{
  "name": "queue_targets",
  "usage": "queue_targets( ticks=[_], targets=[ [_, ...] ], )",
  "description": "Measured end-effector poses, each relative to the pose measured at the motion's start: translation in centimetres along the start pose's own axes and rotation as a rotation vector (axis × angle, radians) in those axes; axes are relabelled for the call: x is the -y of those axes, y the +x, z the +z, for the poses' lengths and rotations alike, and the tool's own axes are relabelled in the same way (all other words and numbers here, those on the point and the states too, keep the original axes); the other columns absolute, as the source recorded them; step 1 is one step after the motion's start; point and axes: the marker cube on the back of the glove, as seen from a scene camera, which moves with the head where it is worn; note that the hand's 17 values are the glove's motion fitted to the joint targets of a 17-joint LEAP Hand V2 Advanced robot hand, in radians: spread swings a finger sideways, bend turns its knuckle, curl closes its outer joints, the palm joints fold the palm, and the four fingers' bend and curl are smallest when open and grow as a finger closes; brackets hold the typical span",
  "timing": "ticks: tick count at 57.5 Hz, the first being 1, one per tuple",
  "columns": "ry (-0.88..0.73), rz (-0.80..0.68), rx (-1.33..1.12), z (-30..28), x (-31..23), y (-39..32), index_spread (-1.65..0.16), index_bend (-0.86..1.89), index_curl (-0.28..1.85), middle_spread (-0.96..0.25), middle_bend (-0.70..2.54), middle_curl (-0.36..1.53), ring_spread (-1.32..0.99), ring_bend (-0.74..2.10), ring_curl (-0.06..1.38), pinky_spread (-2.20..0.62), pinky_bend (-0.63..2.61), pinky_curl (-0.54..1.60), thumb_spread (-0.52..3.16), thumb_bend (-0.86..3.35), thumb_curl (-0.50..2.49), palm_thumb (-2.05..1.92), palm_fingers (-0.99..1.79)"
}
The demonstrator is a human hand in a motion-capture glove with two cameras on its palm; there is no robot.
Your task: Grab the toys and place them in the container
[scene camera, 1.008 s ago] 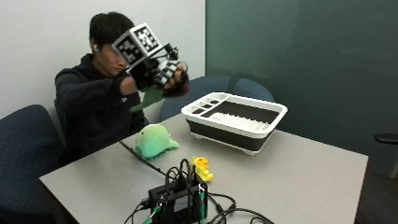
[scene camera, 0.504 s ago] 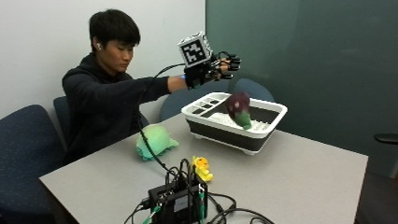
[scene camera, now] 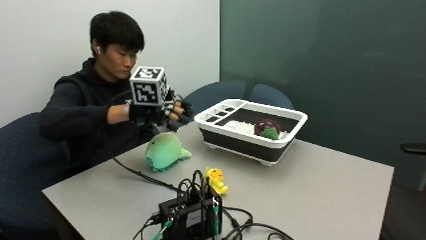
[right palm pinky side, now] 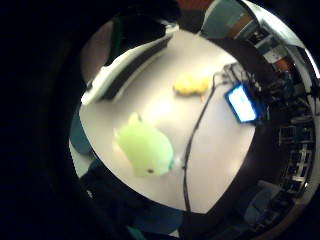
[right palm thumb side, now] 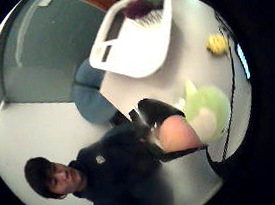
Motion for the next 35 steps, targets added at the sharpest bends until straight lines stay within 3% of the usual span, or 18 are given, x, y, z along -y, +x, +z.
queue_targets(
  ticks=[6,11,19,28,35],
  targets=[
    [-0.177,0.006,-0.012,4.6,-2.1,1.7,-0.25,0.11,0.21,-0.01,0.14,0.34,-0.01,0.21,0.24,0.03,0.73,0.34,1.27,-0.02,0.40,0.11,-0.18],
    [-0.222,-0.002,-0.045,7.6,-3.0,1.9,-0.26,0.10,0.20,-0.02,0.12,0.32,-0.01,0.23,0.26,0.04,0.80,0.35,1.27,-0.02,0.38,0.11,-0.14],
    [-0.119,-0.042,-0.144,10.3,-3.0,2.6,-0.28,0.10,0.18,-0.02,0.10,0.26,-0.01,0.48,0.32,0.02,1.03,0.40,1.25,0.04,0.40,0.25,0.05],
    [0.062,-0.094,0.016,10.8,-1.6,2.4,-0.28,0.14,0.18,-0.08,0.31,0.31,-0.23,0.86,0.41,-0.23,1.10,0.41,1.26,0.18,0.51,0.56,0.64],
    [0.040,-0.098,0.058,10.2,-0.8,1.9,-0.33,0.27,0.22,-0.18,0.59,0.44,-0.36,1.08,0.52,-0.31,1.11,0.46,0.97,0.23,0.64,0.73,0.99]
  ],
)
